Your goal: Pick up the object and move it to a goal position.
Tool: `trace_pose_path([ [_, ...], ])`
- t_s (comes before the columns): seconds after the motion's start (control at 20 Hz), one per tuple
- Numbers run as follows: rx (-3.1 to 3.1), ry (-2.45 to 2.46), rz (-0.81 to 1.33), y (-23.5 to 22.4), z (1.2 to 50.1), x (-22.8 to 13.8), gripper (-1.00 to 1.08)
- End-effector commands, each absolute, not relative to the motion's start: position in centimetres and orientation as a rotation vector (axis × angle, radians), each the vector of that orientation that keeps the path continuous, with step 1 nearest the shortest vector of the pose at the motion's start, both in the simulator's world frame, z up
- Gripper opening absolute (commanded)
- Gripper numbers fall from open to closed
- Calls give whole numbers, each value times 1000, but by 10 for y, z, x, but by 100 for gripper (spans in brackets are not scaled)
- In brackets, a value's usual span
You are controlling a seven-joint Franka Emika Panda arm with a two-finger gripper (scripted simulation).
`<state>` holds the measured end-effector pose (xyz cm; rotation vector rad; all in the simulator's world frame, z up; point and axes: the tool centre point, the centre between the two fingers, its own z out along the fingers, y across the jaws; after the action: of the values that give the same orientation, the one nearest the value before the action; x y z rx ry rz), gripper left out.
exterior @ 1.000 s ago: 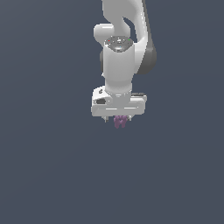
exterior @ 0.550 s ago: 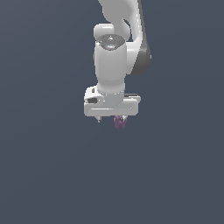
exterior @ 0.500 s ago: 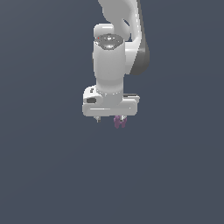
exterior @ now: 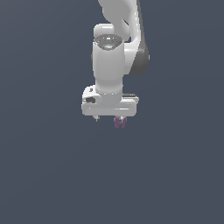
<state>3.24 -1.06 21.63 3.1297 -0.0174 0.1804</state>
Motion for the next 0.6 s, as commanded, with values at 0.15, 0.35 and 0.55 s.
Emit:
trace_pose_path([
  [0.15, 3132, -116, 173, -7, 213, 28, 100],
  [0.35, 3131, -224, 164, -4, 209, 24, 100],
  [0.55, 3123, -361, 153, 0, 205, 19, 100],
])
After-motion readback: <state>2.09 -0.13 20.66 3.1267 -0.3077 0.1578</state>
